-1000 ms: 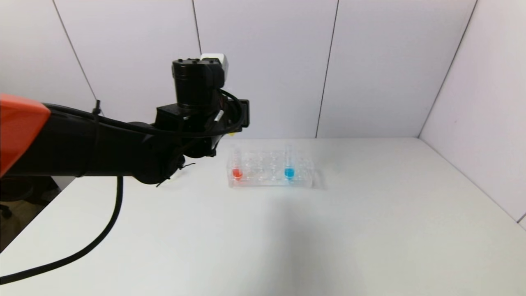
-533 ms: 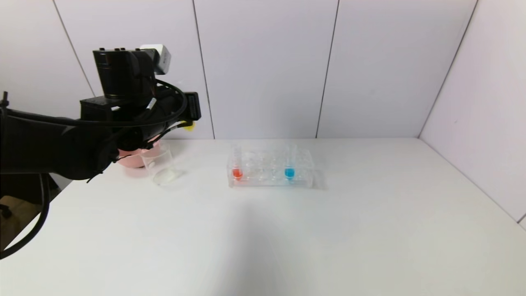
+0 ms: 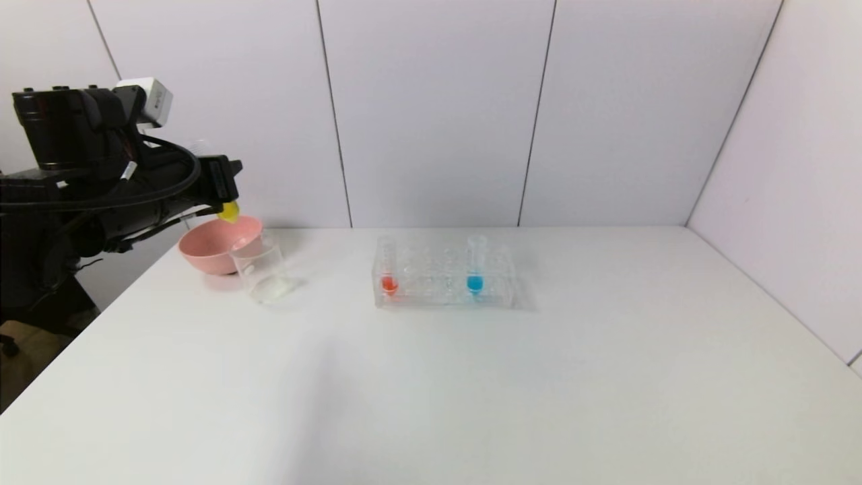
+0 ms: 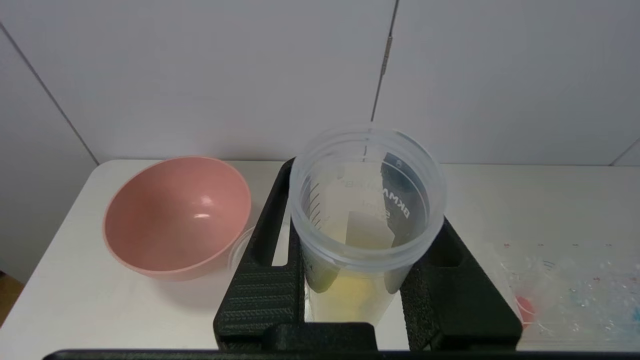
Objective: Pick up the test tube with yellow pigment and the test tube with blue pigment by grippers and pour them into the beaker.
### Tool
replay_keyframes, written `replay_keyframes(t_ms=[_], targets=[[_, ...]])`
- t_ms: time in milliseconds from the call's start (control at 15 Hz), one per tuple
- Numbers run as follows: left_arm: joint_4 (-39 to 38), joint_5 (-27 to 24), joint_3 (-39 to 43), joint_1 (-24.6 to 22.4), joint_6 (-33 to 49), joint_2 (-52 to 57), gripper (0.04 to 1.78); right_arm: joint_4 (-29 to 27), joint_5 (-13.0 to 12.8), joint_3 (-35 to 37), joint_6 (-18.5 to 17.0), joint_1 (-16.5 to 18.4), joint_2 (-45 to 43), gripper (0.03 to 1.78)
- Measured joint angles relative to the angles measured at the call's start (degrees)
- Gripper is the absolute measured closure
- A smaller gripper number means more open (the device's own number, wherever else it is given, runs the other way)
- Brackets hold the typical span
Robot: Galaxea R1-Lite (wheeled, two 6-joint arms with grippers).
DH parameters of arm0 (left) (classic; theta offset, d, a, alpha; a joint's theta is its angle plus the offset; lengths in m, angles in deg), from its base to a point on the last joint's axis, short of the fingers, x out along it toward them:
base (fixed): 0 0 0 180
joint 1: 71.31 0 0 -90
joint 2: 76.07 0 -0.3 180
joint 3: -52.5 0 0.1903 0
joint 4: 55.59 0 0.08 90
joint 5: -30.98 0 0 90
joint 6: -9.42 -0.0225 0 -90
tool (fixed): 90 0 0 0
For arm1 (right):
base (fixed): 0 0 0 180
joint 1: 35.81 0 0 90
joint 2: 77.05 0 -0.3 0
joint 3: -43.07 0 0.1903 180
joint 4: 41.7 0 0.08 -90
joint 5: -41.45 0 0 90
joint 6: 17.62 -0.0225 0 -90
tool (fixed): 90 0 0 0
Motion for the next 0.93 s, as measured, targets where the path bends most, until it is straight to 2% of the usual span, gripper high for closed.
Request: replay_keyframes(t_ms=[467,933], targets=[[0.09,-9.83,1.88,-12.78,-0.37,1.13,1.28,0.0,0.0,0.0,-0.01,-0.02,0.0,0.1],[0.09,-16.99,1.35,-18.74,-2.07,-0.13,1.28,0.0,0.0,0.0,0.02,-0.02,0.01,0.1]])
